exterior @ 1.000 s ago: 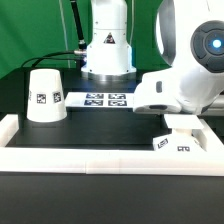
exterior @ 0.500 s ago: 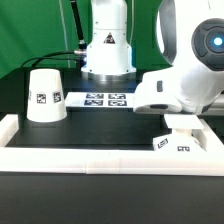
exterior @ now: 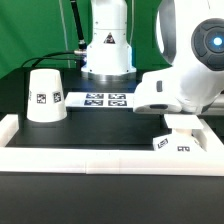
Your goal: Assemble lamp
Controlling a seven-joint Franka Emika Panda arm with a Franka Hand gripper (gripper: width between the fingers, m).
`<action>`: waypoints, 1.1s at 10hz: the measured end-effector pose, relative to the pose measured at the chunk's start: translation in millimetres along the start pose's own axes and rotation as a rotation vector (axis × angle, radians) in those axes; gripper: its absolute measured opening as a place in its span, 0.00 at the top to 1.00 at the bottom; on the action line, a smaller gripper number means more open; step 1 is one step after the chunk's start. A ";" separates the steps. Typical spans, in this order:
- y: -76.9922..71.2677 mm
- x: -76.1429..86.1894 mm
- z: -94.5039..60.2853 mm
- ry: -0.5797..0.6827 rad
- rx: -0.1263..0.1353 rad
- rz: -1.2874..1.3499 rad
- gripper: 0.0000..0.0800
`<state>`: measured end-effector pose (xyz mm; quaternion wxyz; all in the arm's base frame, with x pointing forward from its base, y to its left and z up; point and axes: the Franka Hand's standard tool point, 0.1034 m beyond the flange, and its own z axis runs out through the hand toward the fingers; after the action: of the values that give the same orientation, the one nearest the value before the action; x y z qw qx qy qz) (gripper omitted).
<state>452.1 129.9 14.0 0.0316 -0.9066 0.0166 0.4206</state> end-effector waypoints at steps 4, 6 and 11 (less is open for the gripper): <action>17.8 -22.0 -57.9 0.059 0.041 0.002 0.28; 18.6 -22.9 -63.5 0.071 0.044 0.000 0.28; 30.3 -17.6 -86.5 0.120 0.056 -0.059 0.28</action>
Offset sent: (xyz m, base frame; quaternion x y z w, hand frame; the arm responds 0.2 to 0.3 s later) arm 0.0158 -0.0201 0.0499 0.0138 -0.0129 -0.0120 0.9997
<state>504.9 93.5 81.9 0.0682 -0.9291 0.0034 0.3635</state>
